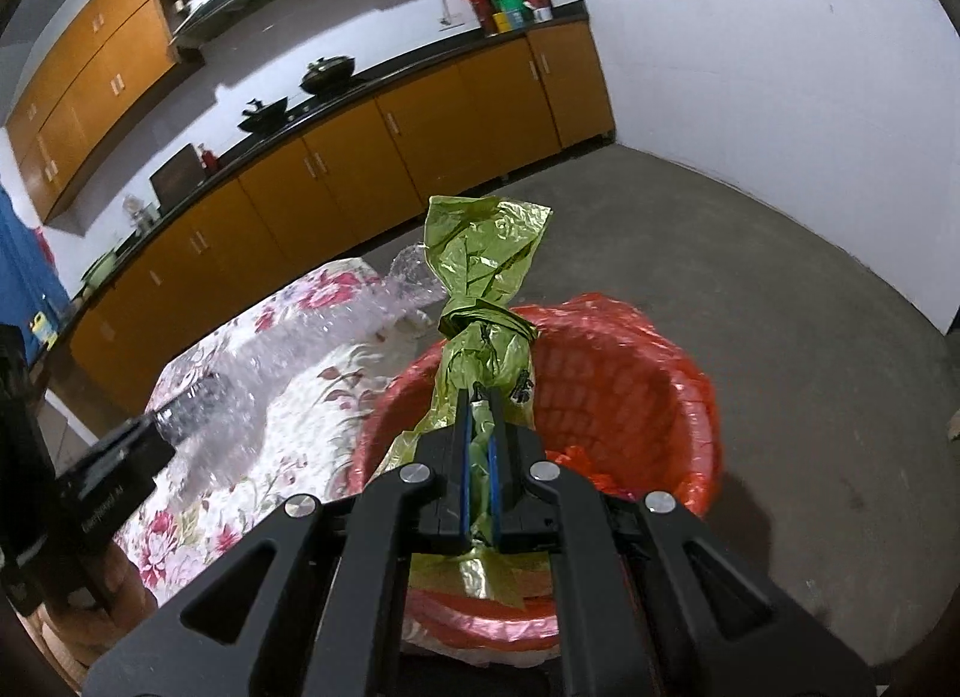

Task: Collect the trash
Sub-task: 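Carry the lime green bag and bubble wrap to the basket with both grippers, then release the lime green bag and bubble wrap into the red basket with both grippers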

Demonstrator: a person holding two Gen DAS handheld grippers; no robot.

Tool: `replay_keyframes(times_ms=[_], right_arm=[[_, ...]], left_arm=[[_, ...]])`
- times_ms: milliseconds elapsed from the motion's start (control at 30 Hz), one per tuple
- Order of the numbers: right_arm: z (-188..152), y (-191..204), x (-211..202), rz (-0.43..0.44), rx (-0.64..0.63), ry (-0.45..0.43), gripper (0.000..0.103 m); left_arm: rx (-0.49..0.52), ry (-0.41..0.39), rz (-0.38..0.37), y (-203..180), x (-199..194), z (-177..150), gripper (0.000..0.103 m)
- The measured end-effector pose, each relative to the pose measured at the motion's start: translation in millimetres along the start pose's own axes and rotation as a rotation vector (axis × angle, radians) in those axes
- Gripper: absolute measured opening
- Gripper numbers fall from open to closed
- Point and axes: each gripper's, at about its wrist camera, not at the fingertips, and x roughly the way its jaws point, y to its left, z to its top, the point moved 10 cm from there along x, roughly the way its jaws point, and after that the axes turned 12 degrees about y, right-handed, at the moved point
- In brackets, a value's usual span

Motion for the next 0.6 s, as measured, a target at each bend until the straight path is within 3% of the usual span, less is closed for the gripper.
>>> replay_keyframes(times_ms=[100, 167, 233, 267, 433, 600], right_arm=[[1, -7, 4, -0.004, 0.015, 0.002, 0.007], [0, -9, 10, -0.008, 0.019, 0.014, 0.016], [-2, -13, 14, -0.01, 0.027, 0.023, 0.026], [-4, -16, 15, -0.011, 0.029, 0.027, 0.027], [-11, -24, 20, -0.017, 0.041, 0.045, 0.027], [-10, -29, 19, -0.021, 0.047, 0.043, 0.027]], left_arm=[[0.005, 0.025, -0.014, -7, 14, -4, 0.002], [-0.003, 0.05, -0.018, -8, 26, -9, 0.004], [-0.017, 0.079, -0.021, -6, 36, -14, 0.013], [-0.031, 0.095, -0.02, -2, 42, -18, 0.021], [-0.068, 0.12, -0.003, 17, 48, -30, 0.023], [-0.082, 0.092, 0.057, 36, 39, -31, 0.033]])
